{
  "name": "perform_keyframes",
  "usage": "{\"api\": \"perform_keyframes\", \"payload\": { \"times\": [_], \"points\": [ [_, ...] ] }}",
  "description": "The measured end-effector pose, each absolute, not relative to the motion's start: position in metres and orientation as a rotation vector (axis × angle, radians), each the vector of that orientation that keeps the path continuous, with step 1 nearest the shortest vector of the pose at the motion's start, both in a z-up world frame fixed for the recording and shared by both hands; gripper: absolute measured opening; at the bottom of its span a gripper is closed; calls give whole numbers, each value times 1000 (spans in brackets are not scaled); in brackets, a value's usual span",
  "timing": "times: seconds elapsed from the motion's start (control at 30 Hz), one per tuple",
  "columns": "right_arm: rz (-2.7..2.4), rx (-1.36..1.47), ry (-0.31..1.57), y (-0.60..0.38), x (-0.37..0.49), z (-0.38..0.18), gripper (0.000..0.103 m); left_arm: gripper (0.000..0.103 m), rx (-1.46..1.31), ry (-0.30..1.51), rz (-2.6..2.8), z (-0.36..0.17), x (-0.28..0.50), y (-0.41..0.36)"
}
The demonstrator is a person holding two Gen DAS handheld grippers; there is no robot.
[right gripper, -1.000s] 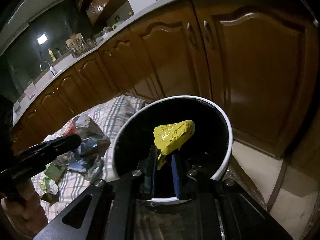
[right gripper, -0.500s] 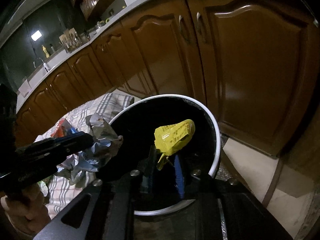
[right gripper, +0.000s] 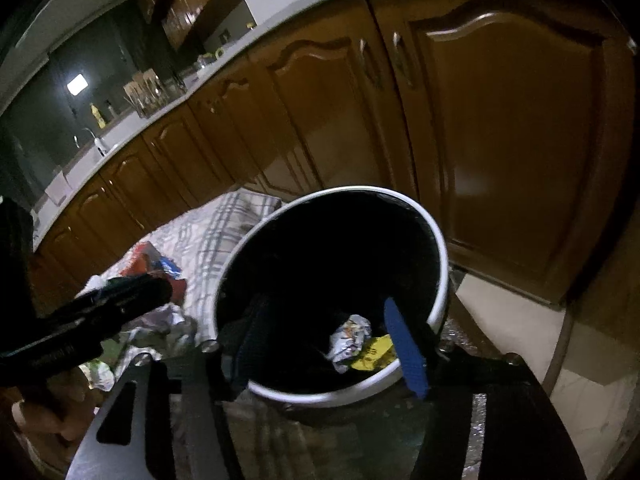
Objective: Collect trash
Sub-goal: 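Move both tools back over the trash pile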
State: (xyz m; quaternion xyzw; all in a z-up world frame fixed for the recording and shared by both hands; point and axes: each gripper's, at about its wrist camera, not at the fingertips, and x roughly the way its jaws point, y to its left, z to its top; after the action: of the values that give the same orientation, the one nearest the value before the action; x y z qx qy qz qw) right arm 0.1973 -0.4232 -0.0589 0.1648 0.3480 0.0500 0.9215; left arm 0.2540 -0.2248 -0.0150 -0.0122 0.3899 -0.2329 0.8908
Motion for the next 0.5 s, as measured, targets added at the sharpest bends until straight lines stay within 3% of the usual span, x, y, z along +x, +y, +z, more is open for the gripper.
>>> {"api": "perform_keyframes", "payload": {
  "times": [0.27,0.5],
  "points": [
    [148,386,657,-396,176,-51,84,64,-73,791,-422,-13,218,-172],
    [195,394,671,-364,166,-57,86,65,-115,786,-361,-15,193,-124]
  ]
}}
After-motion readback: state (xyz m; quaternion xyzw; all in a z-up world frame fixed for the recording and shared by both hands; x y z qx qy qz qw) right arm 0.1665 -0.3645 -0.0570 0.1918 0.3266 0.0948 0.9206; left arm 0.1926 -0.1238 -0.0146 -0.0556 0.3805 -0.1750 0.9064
